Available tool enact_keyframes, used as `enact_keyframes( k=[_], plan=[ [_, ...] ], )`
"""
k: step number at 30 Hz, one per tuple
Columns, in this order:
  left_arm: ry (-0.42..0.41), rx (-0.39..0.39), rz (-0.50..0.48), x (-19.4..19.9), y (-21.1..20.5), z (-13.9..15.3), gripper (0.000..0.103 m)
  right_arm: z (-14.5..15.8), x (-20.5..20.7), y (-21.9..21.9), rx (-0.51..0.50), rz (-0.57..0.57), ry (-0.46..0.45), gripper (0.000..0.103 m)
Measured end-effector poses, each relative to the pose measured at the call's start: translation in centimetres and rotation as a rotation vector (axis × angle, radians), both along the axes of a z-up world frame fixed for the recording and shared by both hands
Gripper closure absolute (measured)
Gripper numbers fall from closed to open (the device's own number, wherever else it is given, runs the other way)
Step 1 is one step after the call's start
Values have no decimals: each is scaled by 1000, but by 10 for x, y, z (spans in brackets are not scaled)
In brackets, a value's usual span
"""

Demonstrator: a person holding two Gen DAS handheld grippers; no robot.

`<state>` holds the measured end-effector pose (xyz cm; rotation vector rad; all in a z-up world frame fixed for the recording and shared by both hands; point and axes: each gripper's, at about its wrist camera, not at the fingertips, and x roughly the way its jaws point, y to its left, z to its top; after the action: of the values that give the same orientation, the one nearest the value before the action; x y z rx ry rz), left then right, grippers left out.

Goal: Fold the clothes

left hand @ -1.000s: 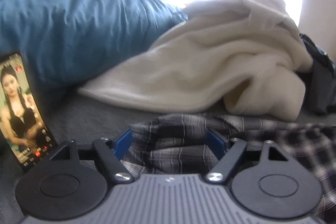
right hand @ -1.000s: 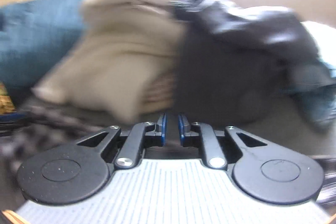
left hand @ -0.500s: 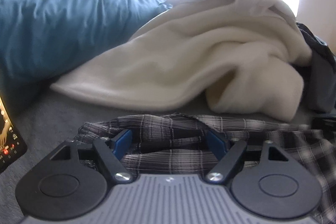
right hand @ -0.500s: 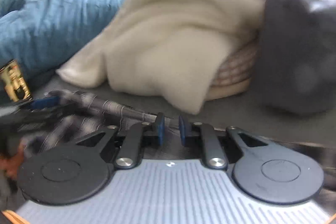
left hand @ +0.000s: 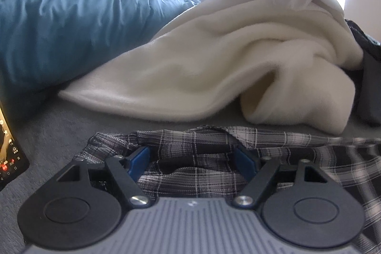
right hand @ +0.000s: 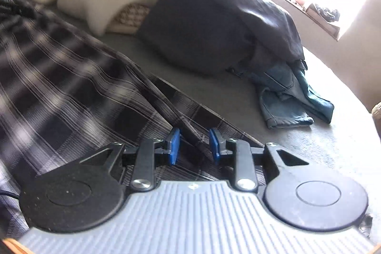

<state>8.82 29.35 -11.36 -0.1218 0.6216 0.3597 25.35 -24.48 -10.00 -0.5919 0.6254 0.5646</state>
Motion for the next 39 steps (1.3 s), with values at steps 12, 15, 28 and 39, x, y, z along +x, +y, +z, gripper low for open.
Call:
enact_keyframes(
  k=[12,15,28,39],
  plan=[
    [0,28,-13,0,-2,-2,24,-10,20,-12,-44,-71,-1,101],
    [1,29,-15,1,-2,-3,24,-4,32,-18,-6,-93,8,101],
    [8,47,-25,1,-5,-4,22,-13,105,-71,387,-423,286,82],
    [29,60,-19,6,-6,-6,21,-7,79,-77,554,-369,341,80]
  ],
)
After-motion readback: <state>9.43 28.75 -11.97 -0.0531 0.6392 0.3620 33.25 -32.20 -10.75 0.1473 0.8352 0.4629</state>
